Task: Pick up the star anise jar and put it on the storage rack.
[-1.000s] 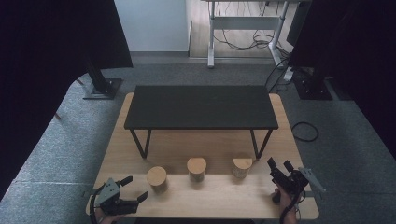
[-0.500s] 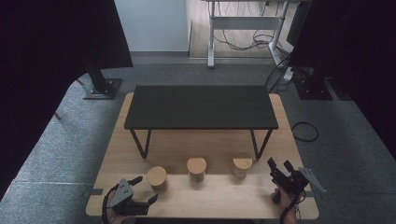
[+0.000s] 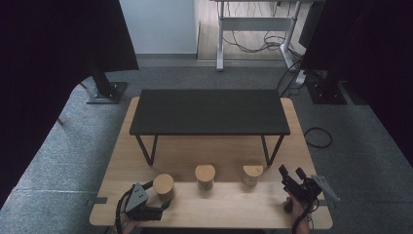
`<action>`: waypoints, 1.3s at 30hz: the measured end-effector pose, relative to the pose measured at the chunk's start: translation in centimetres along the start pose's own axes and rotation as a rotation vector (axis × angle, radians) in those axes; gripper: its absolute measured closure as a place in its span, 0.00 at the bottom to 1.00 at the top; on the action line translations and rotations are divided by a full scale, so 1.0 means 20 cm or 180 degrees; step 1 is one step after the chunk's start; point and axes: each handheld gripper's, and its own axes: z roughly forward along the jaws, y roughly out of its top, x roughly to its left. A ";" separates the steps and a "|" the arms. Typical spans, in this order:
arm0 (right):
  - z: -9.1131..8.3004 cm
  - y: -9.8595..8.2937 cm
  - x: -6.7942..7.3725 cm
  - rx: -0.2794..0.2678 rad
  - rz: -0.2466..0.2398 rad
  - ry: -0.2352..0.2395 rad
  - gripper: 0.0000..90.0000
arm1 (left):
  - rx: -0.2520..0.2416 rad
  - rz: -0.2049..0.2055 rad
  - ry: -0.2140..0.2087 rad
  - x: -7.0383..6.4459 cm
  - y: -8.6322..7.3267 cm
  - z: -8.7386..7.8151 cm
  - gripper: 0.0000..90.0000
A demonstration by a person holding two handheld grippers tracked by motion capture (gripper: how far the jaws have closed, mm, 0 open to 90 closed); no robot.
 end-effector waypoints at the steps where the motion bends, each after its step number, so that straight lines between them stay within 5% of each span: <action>1: 0.00 0.00 0.00 0.0000 0.0001 -0.0001 0.15 | 0.0010 -0.0010 0.0015 0.00 0.00 0.01 0.08; 7: 0.00 0.00 0.00 0.0002 0.0008 -0.0005 0.15 | 0.0033 -0.0029 -0.0013 -0.01 0.03 0.09 0.09; 16: 0.00 0.00 0.00 -0.0001 0.0005 0.0003 0.15 | -0.0027 -0.0061 0.0093 -0.01 0.04 0.12 0.27; 39: 0.00 0.00 0.00 0.0018 0.0014 0.0023 0.15 | -0.0041 -0.0070 0.0099 -0.01 0.04 0.12 0.28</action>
